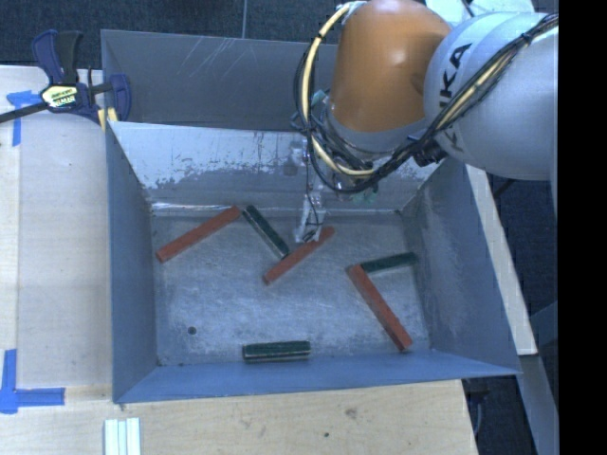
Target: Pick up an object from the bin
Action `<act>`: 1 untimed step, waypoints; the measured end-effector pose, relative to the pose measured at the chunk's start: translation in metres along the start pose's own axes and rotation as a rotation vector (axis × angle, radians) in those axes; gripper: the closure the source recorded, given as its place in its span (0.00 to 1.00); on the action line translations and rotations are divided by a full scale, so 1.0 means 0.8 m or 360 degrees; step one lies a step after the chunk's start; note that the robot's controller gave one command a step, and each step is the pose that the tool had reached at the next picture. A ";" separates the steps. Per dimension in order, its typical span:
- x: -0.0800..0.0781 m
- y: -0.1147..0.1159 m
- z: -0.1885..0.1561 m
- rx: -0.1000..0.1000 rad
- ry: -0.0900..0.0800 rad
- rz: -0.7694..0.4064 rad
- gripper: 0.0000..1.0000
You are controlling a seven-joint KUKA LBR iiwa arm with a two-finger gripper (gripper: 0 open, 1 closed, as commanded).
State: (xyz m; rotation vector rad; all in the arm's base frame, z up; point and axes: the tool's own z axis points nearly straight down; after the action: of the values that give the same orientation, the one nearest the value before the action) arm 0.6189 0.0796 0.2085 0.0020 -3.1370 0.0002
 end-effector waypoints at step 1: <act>0.036 -0.049 0.105 0.0001 -0.0002 0.0362 0.00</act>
Offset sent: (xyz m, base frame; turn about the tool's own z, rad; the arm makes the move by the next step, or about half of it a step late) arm -0.0285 -0.0377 -0.0817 0.2283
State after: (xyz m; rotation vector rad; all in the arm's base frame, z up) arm 0.5896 0.0407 0.1248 -0.3546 -3.1182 0.0022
